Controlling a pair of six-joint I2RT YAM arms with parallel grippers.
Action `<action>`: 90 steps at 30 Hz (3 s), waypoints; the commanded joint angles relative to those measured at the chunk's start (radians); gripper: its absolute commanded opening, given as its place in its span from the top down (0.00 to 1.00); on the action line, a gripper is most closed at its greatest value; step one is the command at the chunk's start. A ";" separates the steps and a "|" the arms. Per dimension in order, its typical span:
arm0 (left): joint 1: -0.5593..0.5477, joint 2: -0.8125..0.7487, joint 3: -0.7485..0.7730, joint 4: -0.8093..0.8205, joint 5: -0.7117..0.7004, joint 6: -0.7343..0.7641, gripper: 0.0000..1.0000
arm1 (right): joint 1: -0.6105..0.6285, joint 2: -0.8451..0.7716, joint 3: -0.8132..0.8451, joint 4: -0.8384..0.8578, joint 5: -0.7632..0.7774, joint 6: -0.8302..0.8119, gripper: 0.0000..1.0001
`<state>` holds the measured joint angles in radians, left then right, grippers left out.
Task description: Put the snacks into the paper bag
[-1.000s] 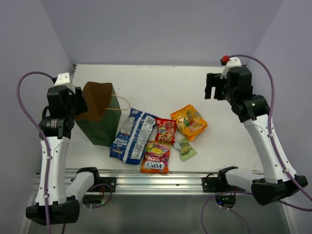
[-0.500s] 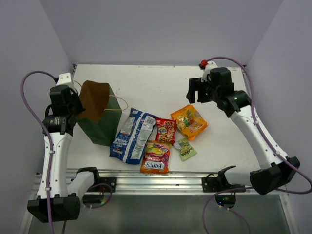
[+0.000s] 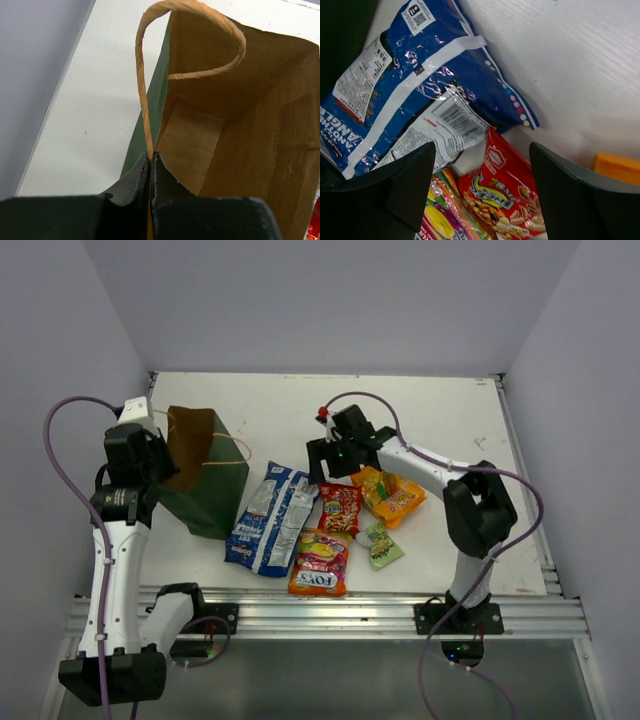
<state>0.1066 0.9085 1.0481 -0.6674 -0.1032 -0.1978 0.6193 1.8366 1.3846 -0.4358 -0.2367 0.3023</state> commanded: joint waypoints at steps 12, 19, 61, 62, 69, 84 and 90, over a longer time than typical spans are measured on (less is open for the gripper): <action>0.001 0.009 0.015 -0.034 0.046 -0.035 1.00 | 0.045 0.233 0.131 0.117 -0.157 -0.025 0.23; 0.001 0.001 0.007 -0.031 0.057 -0.057 1.00 | 0.045 0.270 0.123 0.074 -0.158 -0.071 0.84; -0.059 -0.237 -0.118 0.019 0.188 -0.492 1.00 | 0.194 -0.079 1.217 -0.201 0.838 -0.212 1.00; -0.061 -0.241 -0.126 0.029 0.191 -0.502 1.00 | 0.203 -0.079 1.219 -0.163 0.840 -0.213 1.00; -0.080 -0.276 -0.191 0.086 0.200 -0.598 1.00 | 0.335 -0.042 1.249 -0.043 0.852 -0.245 1.00; -0.312 -0.221 -0.191 0.172 0.036 -0.632 1.00 | 0.433 0.049 1.231 0.008 0.895 -0.288 1.00; -0.317 -0.221 -0.188 0.172 0.040 -0.624 1.00 | 0.433 0.072 1.200 0.019 0.927 -0.296 1.00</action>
<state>-0.2043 0.6865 0.8528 -0.5285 -0.0437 -0.8272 1.0485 1.9186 2.5694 -0.5365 0.6456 0.0208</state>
